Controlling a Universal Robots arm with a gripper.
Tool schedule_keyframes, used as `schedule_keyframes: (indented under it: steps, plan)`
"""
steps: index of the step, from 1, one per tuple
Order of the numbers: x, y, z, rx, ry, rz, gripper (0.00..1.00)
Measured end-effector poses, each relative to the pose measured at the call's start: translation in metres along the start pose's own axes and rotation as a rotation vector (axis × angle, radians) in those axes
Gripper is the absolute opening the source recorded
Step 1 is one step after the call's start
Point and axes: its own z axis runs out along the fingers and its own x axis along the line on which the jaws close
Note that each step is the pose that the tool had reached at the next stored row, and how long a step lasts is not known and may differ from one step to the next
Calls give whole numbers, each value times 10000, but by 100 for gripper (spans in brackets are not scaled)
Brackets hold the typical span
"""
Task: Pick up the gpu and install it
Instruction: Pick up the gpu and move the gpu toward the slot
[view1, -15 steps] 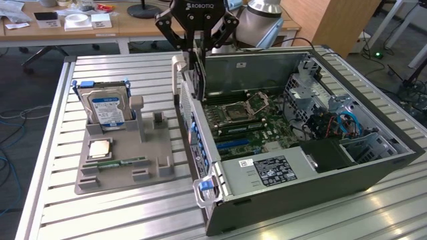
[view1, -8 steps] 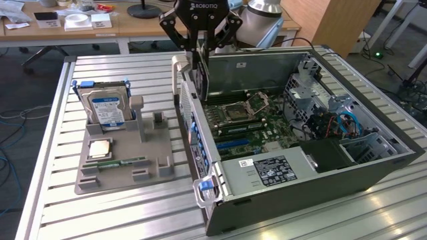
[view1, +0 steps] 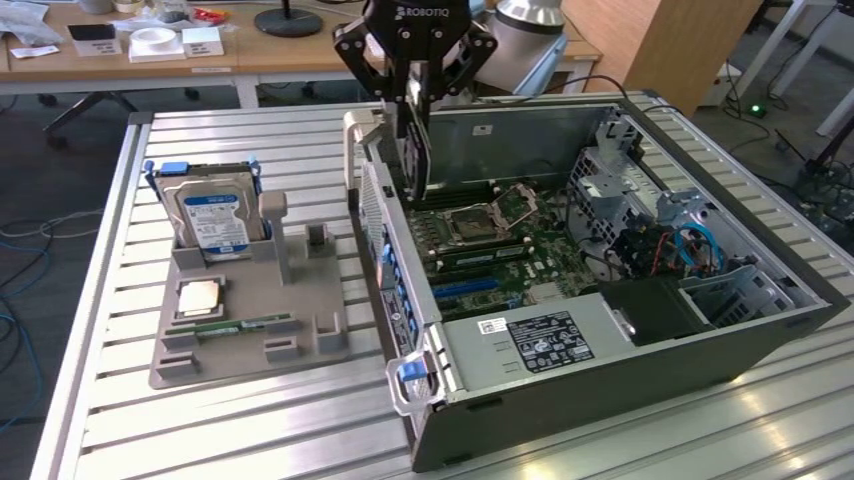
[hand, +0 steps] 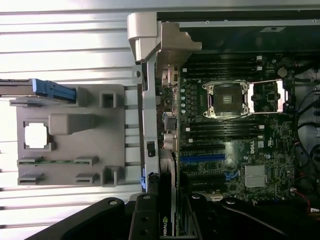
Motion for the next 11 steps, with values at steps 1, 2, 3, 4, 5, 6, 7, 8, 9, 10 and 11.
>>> schedule_keyframes:
  steps: [1,2,3,4,5,6,7,8,9,10,11]
  plan:
    - [-16,1,0,-1,0,-1,26]
    - [-32,2,1,-3,1,-1,26]
    - [-51,3,1,-5,1,-2,26]
    - [-71,5,2,-7,1,-3,26]
    - [-92,6,3,-8,1,-4,26]
    - [-116,8,3,-10,1,-4,26]
    - [-140,9,4,-11,1,-5,26]
    - [-165,11,4,-12,1,-6,26]
    - [-192,13,5,-13,1,-7,26]
    - [-220,14,6,-14,1,-8,26]
    - [-248,16,7,-14,2,-8,26]
